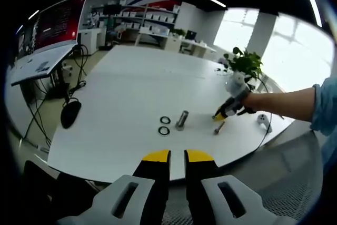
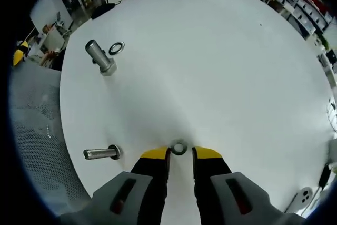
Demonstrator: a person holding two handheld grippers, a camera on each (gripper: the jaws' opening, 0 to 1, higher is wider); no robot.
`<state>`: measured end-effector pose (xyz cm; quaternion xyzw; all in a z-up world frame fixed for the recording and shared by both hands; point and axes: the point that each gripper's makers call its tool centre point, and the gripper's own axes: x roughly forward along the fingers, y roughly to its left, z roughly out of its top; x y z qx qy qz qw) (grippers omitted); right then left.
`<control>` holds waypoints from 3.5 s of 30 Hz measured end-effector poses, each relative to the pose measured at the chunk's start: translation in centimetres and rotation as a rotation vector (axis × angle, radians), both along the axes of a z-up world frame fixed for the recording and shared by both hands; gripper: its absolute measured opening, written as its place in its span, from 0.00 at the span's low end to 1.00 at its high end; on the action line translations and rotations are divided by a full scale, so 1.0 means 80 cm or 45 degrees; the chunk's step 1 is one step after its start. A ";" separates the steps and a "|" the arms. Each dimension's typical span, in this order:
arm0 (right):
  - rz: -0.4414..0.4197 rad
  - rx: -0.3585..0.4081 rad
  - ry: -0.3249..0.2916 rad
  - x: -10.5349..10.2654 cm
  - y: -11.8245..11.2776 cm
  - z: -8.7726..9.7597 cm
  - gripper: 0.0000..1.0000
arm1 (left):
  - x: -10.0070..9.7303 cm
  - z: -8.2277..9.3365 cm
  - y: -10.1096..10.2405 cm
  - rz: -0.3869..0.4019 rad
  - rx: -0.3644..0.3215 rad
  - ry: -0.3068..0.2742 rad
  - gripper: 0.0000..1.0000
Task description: Place the washer onto the threaded stud by aligning its center hole with the stud, sliding it down to the base, and recovering from edge contact or off-axis alignment until the washer reaches the visible bottom stop.
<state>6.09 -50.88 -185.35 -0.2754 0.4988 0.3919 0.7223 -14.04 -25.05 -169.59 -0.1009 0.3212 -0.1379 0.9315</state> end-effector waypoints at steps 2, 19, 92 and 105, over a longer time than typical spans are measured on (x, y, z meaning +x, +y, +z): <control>0.019 -0.003 -0.011 0.000 0.001 0.000 0.18 | 0.000 0.000 0.000 0.002 0.003 0.002 0.07; -0.001 0.027 0.029 -0.025 0.001 0.011 0.14 | 0.000 0.001 0.000 0.005 -0.001 -0.005 0.07; 0.340 -0.025 0.072 -0.100 0.048 0.020 0.15 | -0.001 0.002 -0.003 -0.013 -0.013 -0.008 0.08; 0.315 0.007 0.021 -0.101 0.036 0.058 0.24 | -0.001 0.003 -0.003 -0.013 -0.014 -0.010 0.08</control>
